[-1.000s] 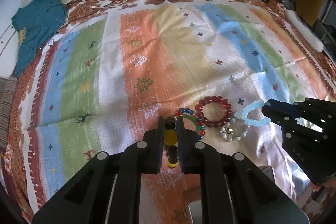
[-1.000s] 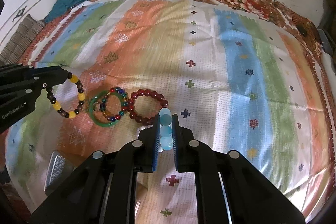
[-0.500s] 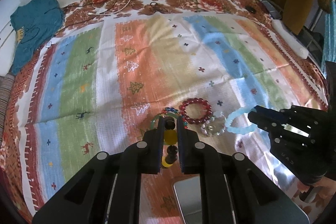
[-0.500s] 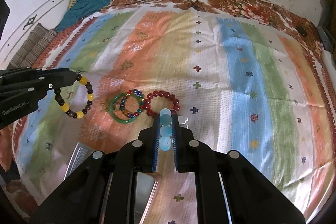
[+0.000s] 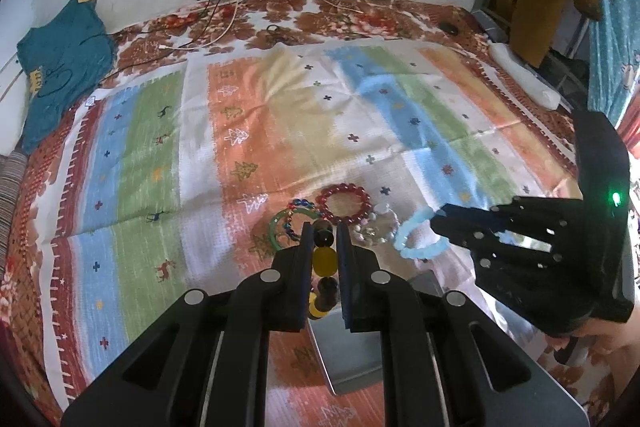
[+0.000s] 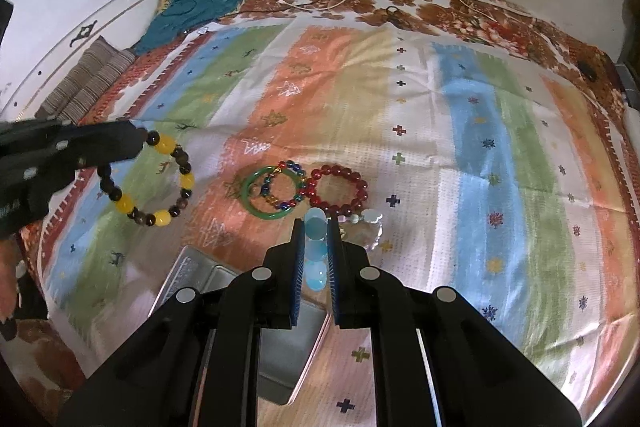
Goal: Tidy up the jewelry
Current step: 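Lift both held bracelets and carry them over the silver tin, then open the left tool over the tin while the right releases the blue bracelet inside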
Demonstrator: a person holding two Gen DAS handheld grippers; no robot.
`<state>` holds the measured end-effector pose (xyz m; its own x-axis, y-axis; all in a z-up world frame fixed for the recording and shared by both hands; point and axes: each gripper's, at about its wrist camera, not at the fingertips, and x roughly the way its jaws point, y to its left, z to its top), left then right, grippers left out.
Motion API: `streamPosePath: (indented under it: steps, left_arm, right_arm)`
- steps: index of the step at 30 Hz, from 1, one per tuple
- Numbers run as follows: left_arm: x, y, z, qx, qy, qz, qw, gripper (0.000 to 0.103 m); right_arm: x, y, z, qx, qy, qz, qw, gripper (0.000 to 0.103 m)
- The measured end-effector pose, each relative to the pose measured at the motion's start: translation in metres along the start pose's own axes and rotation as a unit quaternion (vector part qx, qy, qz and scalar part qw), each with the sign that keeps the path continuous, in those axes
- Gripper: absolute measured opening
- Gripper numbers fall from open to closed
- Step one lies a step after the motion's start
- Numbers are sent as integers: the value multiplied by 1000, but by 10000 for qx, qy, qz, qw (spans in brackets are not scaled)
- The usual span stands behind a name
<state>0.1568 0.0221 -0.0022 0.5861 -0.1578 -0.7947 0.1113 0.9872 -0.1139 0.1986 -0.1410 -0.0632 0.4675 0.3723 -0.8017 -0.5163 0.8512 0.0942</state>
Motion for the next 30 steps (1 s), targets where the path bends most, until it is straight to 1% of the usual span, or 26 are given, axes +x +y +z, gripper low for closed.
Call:
streamPosePath:
  steps: [6,11,18,26,28,30]
  left_arm:
    - [-14,-12,-14,95,-18,-108,9999,11]
    - [-25,-22,-24,163,-75,-183,9997,11]
    - [-31,-27,-35,193,-57,-223,9995,11]
    - [-36,-31,-45,180,-53,-277,9994,11]
    - [-32,-32,-48,167,48,-310,9994,11]
    - [-29,-29,-50,100,76,-188,9997,16]
  right_arm:
    - [-16,3,-6,36,-120,103,9999,12]
    - [-24,7,-15,27,-103,159,9998,12]
    - [-35,16,-27,-2,-110,238,9997,12]
    - [-38,21,-42,-42,-53,242,9997,12]
    - [-39,20,-44,-31,-90,92,9999,12]
    - [-39,19,-44,-48,-90,-41,9999,23]
